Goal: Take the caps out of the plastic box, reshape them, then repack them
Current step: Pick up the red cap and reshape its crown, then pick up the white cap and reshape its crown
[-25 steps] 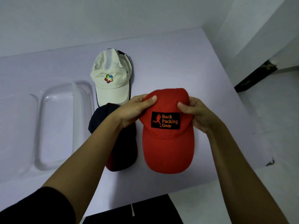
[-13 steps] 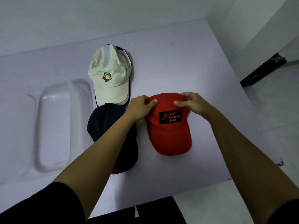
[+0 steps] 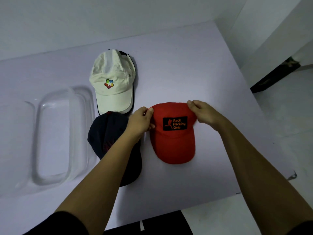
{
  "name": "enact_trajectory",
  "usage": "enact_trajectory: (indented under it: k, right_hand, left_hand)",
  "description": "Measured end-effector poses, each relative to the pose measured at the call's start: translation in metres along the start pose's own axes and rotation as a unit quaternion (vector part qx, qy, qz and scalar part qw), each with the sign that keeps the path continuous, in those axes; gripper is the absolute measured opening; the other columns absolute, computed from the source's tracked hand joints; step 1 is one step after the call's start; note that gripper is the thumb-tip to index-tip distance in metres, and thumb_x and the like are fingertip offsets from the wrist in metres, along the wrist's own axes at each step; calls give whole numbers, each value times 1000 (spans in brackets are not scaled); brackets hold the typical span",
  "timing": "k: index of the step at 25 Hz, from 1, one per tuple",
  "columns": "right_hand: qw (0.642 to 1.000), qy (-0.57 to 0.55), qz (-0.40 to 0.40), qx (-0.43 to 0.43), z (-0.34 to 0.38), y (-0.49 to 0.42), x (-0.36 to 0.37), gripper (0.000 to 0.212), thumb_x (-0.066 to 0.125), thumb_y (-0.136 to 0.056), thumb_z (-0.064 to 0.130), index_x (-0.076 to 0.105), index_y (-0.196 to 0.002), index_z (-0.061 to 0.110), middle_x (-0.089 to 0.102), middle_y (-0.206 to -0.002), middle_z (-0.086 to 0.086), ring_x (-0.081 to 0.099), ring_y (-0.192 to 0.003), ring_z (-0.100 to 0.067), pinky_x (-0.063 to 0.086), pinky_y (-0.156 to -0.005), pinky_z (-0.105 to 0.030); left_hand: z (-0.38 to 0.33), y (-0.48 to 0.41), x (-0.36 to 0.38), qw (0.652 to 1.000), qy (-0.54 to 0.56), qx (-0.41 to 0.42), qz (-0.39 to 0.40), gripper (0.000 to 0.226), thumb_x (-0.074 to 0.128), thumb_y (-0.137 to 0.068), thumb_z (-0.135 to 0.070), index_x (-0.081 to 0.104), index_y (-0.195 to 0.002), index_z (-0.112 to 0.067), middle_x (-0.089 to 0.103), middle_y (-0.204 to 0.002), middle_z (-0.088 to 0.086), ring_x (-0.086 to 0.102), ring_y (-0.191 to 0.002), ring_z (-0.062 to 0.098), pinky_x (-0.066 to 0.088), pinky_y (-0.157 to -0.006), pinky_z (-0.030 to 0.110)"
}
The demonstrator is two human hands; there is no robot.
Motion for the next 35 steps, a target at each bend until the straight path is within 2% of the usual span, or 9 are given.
enact_trajectory:
  k: [3, 9, 13, 17, 20, 23, 27, 30, 35]
  right_hand:
    - [997, 34, -53, -37, 5, -1, 1, 46, 39, -95, 49, 49, -72, 11, 47, -70, -1, 44, -68, -16, 36, -64, -30]
    - [999, 37, -6, -15, 1, -10, 6, 38, 42, -96, 44, 65, -98, 13, 67, -101, -3, 61, -100, -21, 45, -87, -33]
    - [996, -80, 31, 4, 13, -13, 5, 28, 50, -95, 33, 65, -110, 14, 65, -105, 4, 59, -95, -7, 44, -85, -20]
    - [990, -136, 40, -4, 21, -14, 5, 22, 54, -94, 20, 59, -115, 16, 63, -104, -1, 58, -100, -14, 46, -84, -20]
    - [996, -89, 18, -4, 26, -10, 0, 35, 54, -93, 31, 54, -126, 20, 59, -110, 1, 55, -104, -13, 41, -78, -18]
    - [995, -26, -65, -69, 58, -7, -23, 43, 54, -92, 39, 49, -131, 21, 54, -124, 1, 53, -112, -15, 43, -89, -26]
    - [978, 56, -82, -186, 135, -5, -21, 38, 53, -93, 28, 51, -130, 20, 56, -118, 0, 54, -105, -11, 41, -85, -20]
    - [954, 159, -9, -254, 173, -14, 35, 30, 49, -94, 13, 59, -122, 11, 64, -121, -9, 59, -107, -19, 37, -81, -11]
    - [924, 298, 166, -174, 156, -50, 139, 54, 42, -92, 3, 32, -145, 9, 25, -156, -9, 27, -142, -24, 23, -114, -28]
  left_hand:
    - [0, -1, -5, 998, -61, -15, -31, 28, 42, -96, -34, 56, -89, -10, 62, -62, 5, 56, -50, 11, 46, -54, 24]
    - [-4, -5, -1, 992, 44, -110, 43, 22, 38, -94, -12, 53, -79, -13, 54, -71, 7, 50, -31, 6, 32, -31, 13]
    - [-15, -10, -1, 985, 99, -133, 43, 21, 43, -95, -18, 52, -77, -14, 55, -74, 3, 49, -29, 2, 28, -29, 10]
    - [-20, -12, 5, 979, 122, -140, 87, 23, 39, -99, -12, 51, -81, -20, 50, -74, 1, 46, -27, 1, 26, -25, 10]
    - [-32, -8, -4, 990, 66, -101, 79, 13, 41, -98, -20, 52, -102, -15, 53, -84, 2, 51, -30, 2, 33, -30, 12]
    - [-64, -10, -46, 999, 24, 1, 22, 19, 46, -95, -24, 55, -107, -13, 56, -88, 2, 56, -33, 3, 37, -34, 11]
    - [-92, -7, -117, 996, -17, 77, -44, 22, 54, -91, -22, 66, -105, -11, 66, -95, 2, 67, -55, 10, 48, -43, 12]
    - [-70, -7, -160, 986, -107, 81, -98, 24, 54, -90, -18, 69, -100, -3, 71, -98, 14, 70, -81, 24, 59, -73, 28]
    - [-9, -27, -169, 939, -335, 49, -58, 35, 41, -96, -18, 62, -122, -9, 60, -129, 14, 53, -119, 31, 40, -97, 34]
Point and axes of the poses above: each hand's wrist, its own y-axis away from the middle knuckle, its own x-axis out of the palm, z = x × y, the point moved 4 cm from there along -y, towards the middle knuckle
